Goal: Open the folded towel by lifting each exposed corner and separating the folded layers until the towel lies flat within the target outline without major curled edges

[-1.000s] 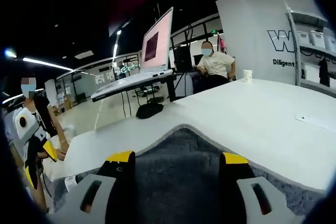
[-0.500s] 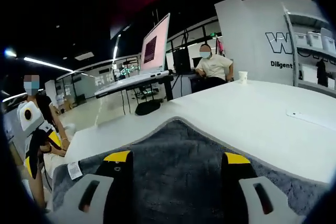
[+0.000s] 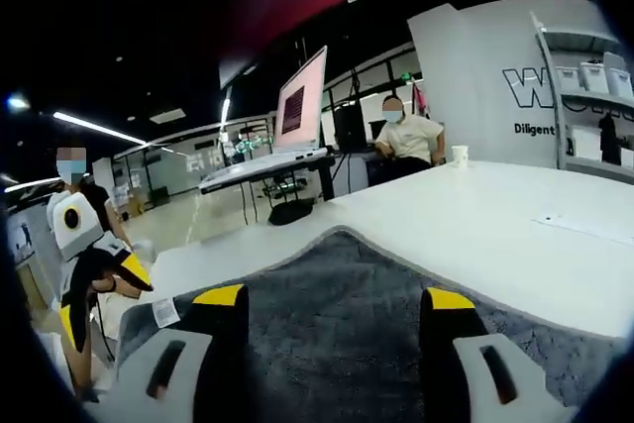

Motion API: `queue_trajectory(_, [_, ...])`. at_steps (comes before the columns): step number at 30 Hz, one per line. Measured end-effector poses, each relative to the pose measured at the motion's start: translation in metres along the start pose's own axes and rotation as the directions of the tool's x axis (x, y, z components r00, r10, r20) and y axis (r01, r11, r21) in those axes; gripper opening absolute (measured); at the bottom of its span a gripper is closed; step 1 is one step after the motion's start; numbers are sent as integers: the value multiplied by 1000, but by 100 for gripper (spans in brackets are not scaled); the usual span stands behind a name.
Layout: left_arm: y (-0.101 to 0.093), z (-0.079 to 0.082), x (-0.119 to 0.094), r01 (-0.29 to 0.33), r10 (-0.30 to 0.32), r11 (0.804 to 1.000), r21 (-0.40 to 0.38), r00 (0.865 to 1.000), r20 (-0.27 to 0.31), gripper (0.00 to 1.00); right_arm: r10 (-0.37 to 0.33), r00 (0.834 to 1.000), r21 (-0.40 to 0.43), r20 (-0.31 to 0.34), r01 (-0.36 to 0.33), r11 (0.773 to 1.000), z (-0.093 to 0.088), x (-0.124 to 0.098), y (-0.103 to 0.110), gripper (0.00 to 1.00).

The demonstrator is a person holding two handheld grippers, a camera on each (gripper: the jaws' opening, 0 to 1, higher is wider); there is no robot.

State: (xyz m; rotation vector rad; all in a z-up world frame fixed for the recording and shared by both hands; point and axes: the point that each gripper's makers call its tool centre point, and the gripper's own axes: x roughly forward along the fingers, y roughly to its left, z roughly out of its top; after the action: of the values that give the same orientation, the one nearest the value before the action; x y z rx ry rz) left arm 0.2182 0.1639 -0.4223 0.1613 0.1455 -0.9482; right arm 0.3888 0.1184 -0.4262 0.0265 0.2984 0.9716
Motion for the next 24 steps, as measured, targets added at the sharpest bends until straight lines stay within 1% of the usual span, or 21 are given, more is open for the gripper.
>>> queue_trajectory(5, [-1, 2, 7, 13, -13, 1000, -25, 1000, 13, 67, 9, 1000, -20, 7, -9, 1000, 0, -6, 3, 70])
queue_trajectory(8, [-3, 4, 11, 19, -18, 1000, -24, 1000, 21, 67, 13, 1000, -32, 8, -13, 999, -1, -10, 5, 71])
queue_trajectory(10, [-2, 7, 16, 4, -3, 1000, -25, 999, 33, 67, 19, 1000, -39, 13, -19, 999, -1, -15, 6, 71])
queue_trajectory(12, [-1, 7, 18, -6, 7, 1000, -25, 999, 32, 68, 17, 1000, -36, 15, -16, 999, -1, -17, 5, 72])
queue_trajectory(14, [0, 8, 24, -10, 10, 999, -30, 999, 30, 69, 8, 999, -30, 39, -7, 1000, 1, -25, 2, 72])
queue_trajectory(17, [0, 12, 29, -5, 7, 999, -44, 999, 46, 69, 9, 1000, -25, 28, -8, 1000, -2, -29, 0, 73])
queue_trajectory(20, [-2, 13, 32, 0, 1, 999, -38, 999, 45, 69, 0, 999, -30, 48, 1, 1000, 1, -38, -2, 73])
queue_trajectory(22, [-4, 14, 37, 8, -7, 999, -38, 999, 41, 69, -2, 999, -56, 49, 4, 998, 2, -43, -4, 74])
queue_trajectory(24, [-4, 14, 40, 9, -8, 999, -44, 999, 38, 69, -3, 999, -58, 53, 6, 998, 1, -50, -2, 75])
